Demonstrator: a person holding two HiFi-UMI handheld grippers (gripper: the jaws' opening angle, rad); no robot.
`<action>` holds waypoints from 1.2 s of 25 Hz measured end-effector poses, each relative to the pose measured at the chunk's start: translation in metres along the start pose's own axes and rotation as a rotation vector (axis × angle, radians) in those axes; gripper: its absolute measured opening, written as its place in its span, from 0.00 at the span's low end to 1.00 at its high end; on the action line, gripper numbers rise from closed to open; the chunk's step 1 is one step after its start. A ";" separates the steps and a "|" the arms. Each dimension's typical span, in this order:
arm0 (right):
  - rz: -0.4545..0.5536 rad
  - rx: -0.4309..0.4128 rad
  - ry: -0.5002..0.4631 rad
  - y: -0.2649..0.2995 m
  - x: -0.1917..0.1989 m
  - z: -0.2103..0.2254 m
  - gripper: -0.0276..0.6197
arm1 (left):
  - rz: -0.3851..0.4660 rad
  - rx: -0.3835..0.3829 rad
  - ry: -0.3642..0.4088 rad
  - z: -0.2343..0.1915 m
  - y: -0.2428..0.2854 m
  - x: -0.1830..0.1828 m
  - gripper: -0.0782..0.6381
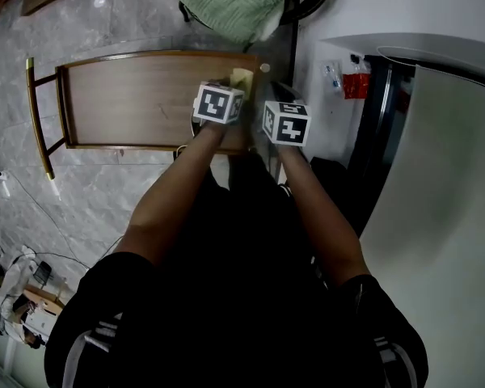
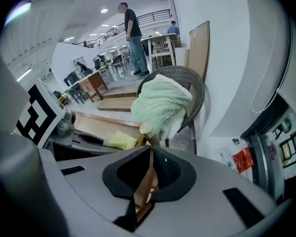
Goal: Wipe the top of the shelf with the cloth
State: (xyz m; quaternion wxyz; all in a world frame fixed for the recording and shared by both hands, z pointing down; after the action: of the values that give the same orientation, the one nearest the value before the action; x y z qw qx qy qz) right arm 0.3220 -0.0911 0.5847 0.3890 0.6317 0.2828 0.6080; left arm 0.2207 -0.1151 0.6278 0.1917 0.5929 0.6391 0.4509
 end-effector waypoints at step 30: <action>-0.021 -0.072 -0.067 0.044 -0.038 -0.146 0.09 | -0.034 -0.035 -0.023 -0.142 -0.077 0.017 0.15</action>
State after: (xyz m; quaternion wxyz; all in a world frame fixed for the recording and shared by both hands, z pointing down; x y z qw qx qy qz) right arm 0.1688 -0.1252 0.5946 0.4270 0.6344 0.2544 0.5921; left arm 0.0613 -0.1410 0.6450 0.2170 0.5837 0.6388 0.4518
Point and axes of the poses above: the fingertips, and each gripper's own axes: y forward along the fingers, z to its right, x out of its underside, the point moved 3 cm from there along -y, backward along the fingers, and after that the axes turned 11 degrees about -y, right-handed, at the moved point
